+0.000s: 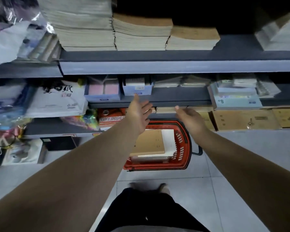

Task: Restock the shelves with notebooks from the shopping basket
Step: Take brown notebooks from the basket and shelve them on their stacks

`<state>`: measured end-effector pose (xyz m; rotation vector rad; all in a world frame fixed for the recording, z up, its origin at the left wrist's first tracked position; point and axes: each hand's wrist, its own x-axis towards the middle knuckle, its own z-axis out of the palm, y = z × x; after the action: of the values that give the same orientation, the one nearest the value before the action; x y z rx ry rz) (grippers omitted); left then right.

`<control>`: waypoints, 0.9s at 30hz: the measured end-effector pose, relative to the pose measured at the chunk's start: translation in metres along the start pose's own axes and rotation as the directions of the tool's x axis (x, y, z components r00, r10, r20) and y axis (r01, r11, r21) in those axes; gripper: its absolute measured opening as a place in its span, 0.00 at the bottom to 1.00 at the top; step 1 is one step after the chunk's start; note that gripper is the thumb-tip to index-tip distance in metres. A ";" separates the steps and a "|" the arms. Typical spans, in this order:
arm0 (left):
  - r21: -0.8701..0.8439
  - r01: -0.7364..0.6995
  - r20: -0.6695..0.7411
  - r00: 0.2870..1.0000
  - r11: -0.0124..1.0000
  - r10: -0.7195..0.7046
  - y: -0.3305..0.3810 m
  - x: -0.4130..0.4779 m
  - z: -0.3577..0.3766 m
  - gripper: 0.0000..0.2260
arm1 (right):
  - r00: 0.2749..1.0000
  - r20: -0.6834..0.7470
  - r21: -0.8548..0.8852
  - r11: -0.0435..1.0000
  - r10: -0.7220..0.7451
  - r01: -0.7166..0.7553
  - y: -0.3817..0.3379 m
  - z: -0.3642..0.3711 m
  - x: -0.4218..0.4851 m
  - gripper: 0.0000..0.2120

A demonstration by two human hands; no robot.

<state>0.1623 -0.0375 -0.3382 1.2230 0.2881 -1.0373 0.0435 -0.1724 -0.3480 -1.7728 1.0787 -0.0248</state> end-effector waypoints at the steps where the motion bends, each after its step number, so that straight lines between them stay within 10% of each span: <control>1: 0.008 0.010 -0.005 1.000 1.000 -0.010 -0.003 0.004 0.000 0.32 | 1.000 0.014 -0.014 1.000 0.004 -0.003 0.003 0.002 0.004 0.29; 27: -0.274 0.224 -0.354 0.881 0.936 -0.314 -0.185 0.186 -0.115 0.35 | 0.880 0.473 -0.588 0.728 -0.045 0.353 0.211 0.167 0.152 0.31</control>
<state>0.1569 -0.0250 -0.6240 1.1968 0.8914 -0.9567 0.0761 -0.1681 -0.6557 -2.3799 0.5741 0.6736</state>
